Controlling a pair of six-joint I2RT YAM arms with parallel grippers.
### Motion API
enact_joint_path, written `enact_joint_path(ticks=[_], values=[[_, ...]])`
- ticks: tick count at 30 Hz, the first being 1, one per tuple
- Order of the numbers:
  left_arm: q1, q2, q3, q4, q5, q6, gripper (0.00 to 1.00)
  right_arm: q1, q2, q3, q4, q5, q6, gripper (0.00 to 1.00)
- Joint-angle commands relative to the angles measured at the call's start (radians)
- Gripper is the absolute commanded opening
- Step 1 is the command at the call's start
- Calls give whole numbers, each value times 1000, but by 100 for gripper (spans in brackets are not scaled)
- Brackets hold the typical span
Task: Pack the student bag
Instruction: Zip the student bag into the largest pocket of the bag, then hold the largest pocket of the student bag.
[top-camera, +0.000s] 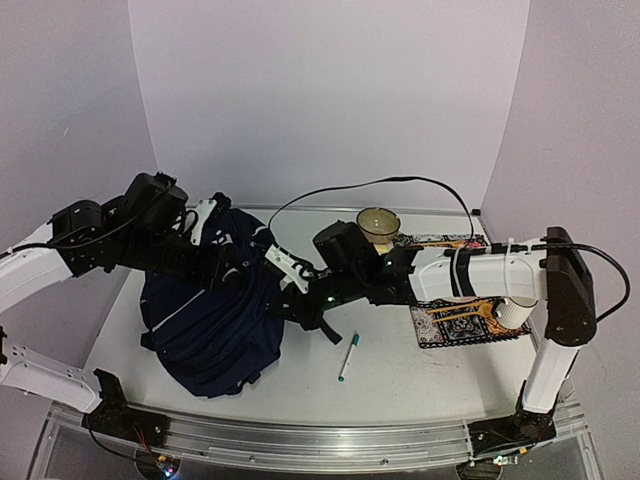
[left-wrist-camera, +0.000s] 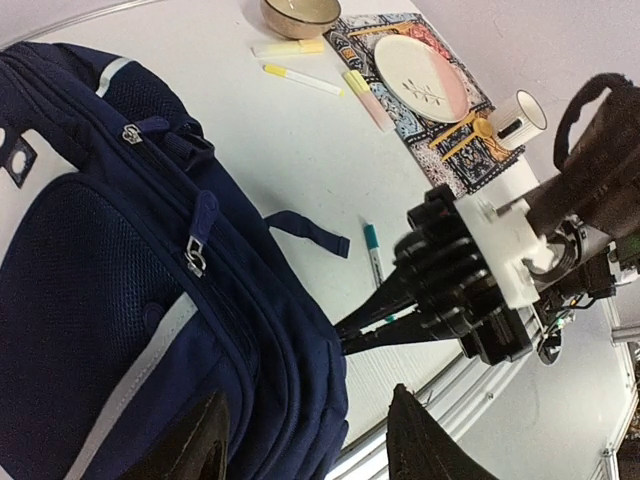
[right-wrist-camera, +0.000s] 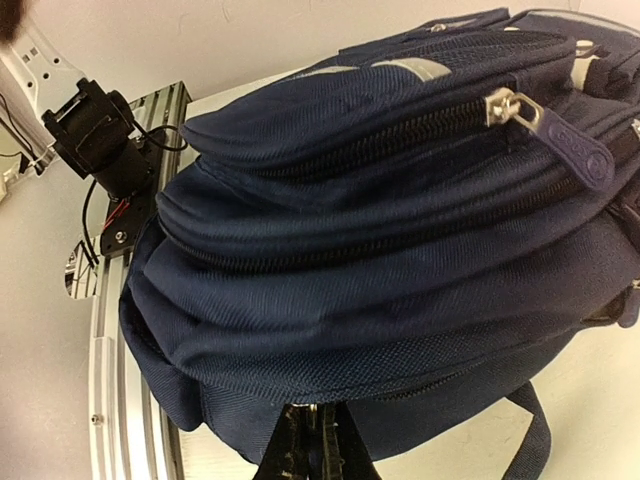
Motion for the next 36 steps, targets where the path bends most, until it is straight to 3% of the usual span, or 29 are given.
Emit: enact_joint_path(ticks=[1,7,12,17,23,25,32,36], values=[[-75,-30,-72,53,-27,-85,54,9,1,100,59,-71,79,0],[-279,-28,-148,55,-231,-195,54,9,3,132,37,-71,92,0],[-306,15,-173,54,-265,-198,54,9,1,153,2,-70,112,0],[-321,23,-199,49,-396,-230,54,9,-12,156,-10,-78,129,0],[-322,112,-221,49,-414,-204,53,9,-35,160,-25,-84,137,0],[-321,125,-225,50,-444,-199,47,9,-39,162,-35,-88,133,0],[-322,122,-233,48,-527,-166,2,9,-72,124,-66,-91,138,0],[-321,104,-219,49,-548,-156,0,9,-97,84,-76,-85,140,2]])
